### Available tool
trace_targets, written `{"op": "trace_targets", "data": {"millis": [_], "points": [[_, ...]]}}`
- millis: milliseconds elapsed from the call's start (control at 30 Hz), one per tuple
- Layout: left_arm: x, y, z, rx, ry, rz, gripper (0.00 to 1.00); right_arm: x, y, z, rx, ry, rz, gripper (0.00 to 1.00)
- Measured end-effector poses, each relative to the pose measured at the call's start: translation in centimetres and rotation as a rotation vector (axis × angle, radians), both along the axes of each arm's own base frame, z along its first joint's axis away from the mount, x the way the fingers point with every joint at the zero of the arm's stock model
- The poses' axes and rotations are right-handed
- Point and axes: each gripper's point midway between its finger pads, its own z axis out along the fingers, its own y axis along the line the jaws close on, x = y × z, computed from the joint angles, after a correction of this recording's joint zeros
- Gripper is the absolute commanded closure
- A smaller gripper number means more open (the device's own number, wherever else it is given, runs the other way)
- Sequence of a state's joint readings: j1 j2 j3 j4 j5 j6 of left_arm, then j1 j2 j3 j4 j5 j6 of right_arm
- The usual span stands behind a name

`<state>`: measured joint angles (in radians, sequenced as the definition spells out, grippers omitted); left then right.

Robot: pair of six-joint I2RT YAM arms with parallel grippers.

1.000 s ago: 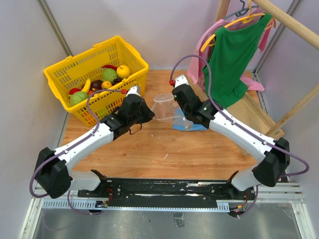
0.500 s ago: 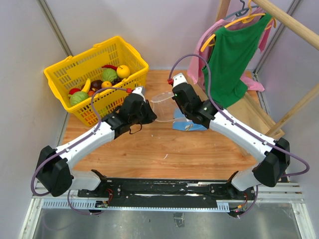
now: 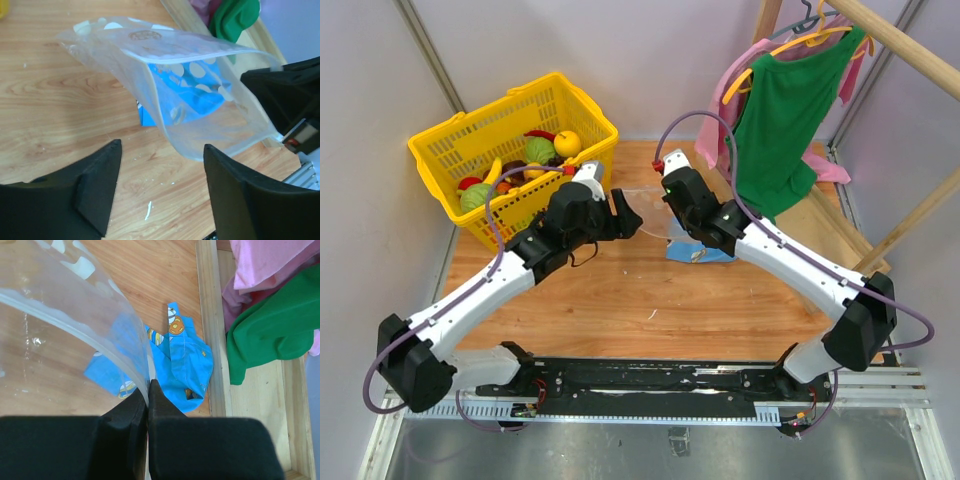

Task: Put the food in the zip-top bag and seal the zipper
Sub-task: Open the zipper of the food storage bag, then pick up the fake vegetable from the bin.

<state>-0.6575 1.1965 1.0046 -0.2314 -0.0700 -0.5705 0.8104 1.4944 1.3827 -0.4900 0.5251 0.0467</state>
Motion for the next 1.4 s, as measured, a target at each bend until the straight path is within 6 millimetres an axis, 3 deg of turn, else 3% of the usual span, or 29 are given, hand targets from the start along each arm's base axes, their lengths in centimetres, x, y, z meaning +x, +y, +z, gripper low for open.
{"op": "trace_targets", "data": {"millis": [200,300,500,700,900,1067,1400], "points": [[0.6,1.8,3.6,0.043,-0.094,0.051,0.18,0.1,0.1,-0.4,-0.009,0.006,0.001,1.0],[1.6,3.7,5.6,0.095,-0.135,0.109,0.12,0.1,0.1,-0.4,-0.01,0.006,0.0,0.99],[3.9,9.6,8.9,0.211,-0.182,0.281,0.07,0.1,0.0,-0.4,-0.012,0.006,0.0,0.99],[6.6,17.7,10.2,0.352,-0.158,0.511,0.03,0.1,0.0,-0.4,-0.02,0.005,0.004,0.99],[9.3,24.5,8.7,0.45,-0.059,0.658,0.03,0.2,0.0,-0.5,-0.031,0.007,0.01,0.99],[11.6,29.8,5.2,0.509,0.072,0.751,0.03,0.2,0.0,-0.5,-0.034,0.007,0.012,0.99],[13.2,35.9,-2.8,0.646,0.331,0.774,0.03,0.2,0.1,-0.5,-0.032,0.004,0.013,0.99]]}}
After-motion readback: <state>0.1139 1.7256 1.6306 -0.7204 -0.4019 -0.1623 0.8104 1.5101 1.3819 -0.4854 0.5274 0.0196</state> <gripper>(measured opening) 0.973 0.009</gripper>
